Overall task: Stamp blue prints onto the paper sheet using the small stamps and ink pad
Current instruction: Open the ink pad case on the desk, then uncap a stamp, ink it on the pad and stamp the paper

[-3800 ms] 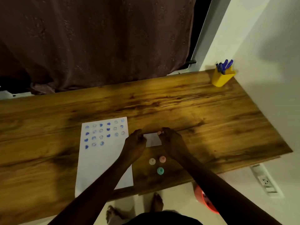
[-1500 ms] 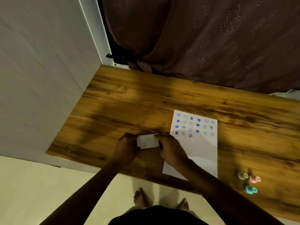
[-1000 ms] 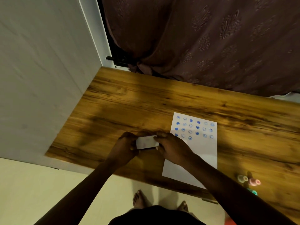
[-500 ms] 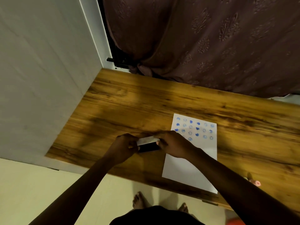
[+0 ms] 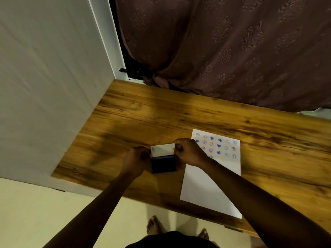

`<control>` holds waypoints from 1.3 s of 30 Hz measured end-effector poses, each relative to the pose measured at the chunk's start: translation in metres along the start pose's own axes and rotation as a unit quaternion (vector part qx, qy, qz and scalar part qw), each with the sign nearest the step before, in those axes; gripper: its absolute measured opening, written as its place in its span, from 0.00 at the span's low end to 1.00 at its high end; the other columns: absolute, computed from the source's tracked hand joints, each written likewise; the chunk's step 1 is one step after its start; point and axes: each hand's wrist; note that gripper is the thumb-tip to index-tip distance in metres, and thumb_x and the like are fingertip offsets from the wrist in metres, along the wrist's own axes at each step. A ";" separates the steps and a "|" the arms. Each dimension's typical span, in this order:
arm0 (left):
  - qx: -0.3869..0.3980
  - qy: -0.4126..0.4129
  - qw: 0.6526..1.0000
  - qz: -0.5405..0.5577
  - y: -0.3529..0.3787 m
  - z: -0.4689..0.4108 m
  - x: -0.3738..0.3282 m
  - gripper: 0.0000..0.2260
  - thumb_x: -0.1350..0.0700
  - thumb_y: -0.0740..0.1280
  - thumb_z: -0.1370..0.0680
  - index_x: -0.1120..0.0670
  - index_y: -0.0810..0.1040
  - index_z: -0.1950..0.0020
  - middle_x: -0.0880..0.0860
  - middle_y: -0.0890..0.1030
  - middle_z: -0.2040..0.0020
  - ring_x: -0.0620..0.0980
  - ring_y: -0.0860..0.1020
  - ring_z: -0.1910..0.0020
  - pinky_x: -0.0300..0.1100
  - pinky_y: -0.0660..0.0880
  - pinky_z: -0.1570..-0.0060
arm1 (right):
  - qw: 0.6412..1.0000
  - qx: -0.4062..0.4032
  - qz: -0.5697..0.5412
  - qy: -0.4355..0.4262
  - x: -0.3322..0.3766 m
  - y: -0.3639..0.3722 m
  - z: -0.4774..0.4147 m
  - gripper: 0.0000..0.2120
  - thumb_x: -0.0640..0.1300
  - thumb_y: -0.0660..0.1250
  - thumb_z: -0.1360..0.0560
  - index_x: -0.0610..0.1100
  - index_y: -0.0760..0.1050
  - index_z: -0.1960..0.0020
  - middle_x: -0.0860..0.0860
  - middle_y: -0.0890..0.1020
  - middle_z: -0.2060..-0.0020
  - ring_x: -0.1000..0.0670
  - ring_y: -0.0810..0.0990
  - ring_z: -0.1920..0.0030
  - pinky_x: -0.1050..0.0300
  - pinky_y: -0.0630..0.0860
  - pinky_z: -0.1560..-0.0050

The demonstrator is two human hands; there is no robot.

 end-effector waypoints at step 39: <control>0.032 0.073 0.997 -0.006 0.073 0.020 -0.117 0.03 0.56 0.74 0.23 0.50 0.87 0.50 0.43 0.86 0.55 0.37 0.82 0.66 0.24 0.73 0.65 | 0.971 -0.200 -0.113 0.072 -0.046 -0.052 0.117 0.10 0.48 0.75 0.26 0.46 0.86 0.47 0.52 0.87 0.48 0.55 0.85 0.49 0.73 0.72 0.50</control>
Point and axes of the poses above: each hand's wrist, its own z-axis away from the middle knuckle, its own y-axis out of the palm, x = y × z
